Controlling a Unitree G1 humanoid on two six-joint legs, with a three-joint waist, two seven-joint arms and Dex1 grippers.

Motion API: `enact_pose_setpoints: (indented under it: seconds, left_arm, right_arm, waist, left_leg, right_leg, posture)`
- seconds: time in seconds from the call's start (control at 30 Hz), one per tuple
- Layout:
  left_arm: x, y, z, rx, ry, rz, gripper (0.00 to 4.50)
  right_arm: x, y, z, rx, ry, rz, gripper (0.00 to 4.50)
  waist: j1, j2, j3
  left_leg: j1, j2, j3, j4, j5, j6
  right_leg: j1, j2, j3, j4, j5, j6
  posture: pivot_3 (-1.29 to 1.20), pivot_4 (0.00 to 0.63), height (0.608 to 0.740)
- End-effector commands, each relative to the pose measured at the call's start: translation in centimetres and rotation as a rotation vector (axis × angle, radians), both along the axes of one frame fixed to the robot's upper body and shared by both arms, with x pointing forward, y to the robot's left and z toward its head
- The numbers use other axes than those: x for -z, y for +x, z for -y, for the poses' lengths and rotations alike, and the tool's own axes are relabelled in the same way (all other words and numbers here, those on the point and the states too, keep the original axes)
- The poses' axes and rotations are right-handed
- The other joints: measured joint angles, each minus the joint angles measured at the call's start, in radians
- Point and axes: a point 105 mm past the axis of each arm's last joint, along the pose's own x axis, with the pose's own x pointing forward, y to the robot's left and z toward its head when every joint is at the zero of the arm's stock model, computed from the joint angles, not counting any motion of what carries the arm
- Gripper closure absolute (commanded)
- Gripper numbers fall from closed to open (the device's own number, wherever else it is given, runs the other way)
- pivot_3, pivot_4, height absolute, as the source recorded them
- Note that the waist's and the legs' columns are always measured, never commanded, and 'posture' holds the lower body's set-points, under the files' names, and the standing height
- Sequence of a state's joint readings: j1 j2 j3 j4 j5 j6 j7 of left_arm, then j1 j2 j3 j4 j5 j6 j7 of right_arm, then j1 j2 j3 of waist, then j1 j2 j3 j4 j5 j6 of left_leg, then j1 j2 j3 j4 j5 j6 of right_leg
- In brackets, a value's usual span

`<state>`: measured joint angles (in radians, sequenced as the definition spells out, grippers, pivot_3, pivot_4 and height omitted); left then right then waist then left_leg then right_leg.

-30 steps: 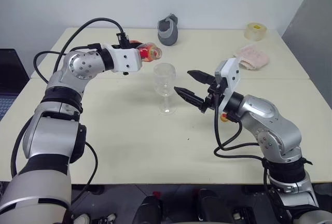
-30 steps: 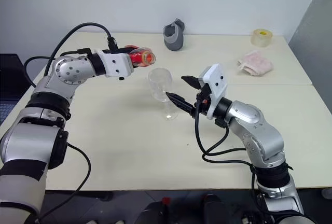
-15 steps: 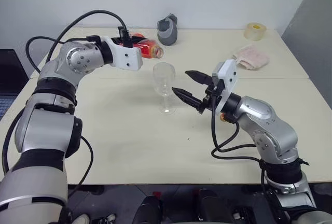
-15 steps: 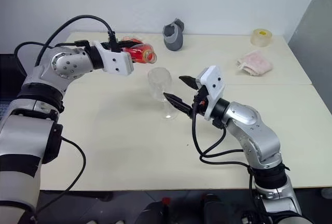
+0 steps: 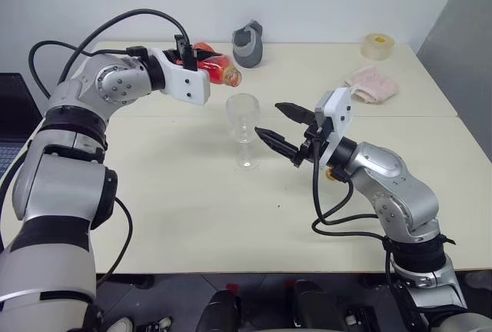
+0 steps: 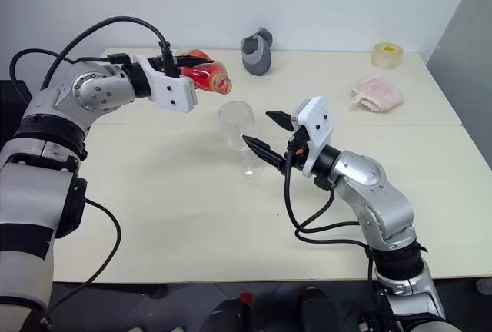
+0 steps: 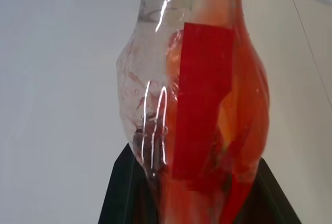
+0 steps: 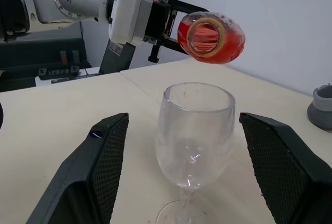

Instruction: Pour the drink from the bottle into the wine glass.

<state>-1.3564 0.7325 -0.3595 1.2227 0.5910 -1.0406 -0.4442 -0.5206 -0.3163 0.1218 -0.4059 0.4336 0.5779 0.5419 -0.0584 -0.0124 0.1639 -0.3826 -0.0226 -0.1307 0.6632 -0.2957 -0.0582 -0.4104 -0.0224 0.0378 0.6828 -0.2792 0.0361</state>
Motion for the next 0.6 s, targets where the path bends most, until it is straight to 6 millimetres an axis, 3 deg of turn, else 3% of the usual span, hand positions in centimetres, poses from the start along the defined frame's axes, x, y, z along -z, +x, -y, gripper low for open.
enact_pose_setpoints:
  seconds: [0.03,0.6]
  left_arm:
    - [-2.5,-0.5,-0.2,0.009,-0.006,0.082,3.60]
    - [-3.6,-0.2,-0.5,-0.020,0.063,0.143,3.60]
  right_arm:
    - [-1.0,-0.3,-0.1,-0.007,0.020,0.045,0.83]
    - [-1.0,0.1,0.1,0.004,0.011,0.052,0.83]
  waist:
    - [0.000,0.000,0.000]
    - [-0.001,0.000,0.000]
  left_leg:
    - [0.000,0.000,0.000,0.000,0.000,0.000]
    - [0.000,0.000,0.000,0.000,0.000,0.000]
  right_leg:
    - [0.000,0.000,0.000,0.000,0.000,0.000]
    - [0.000,0.000,0.000,0.000,0.000,0.000]
  posture:
    - [0.00,0.150,0.740]
    - [0.00,0.150,0.740]
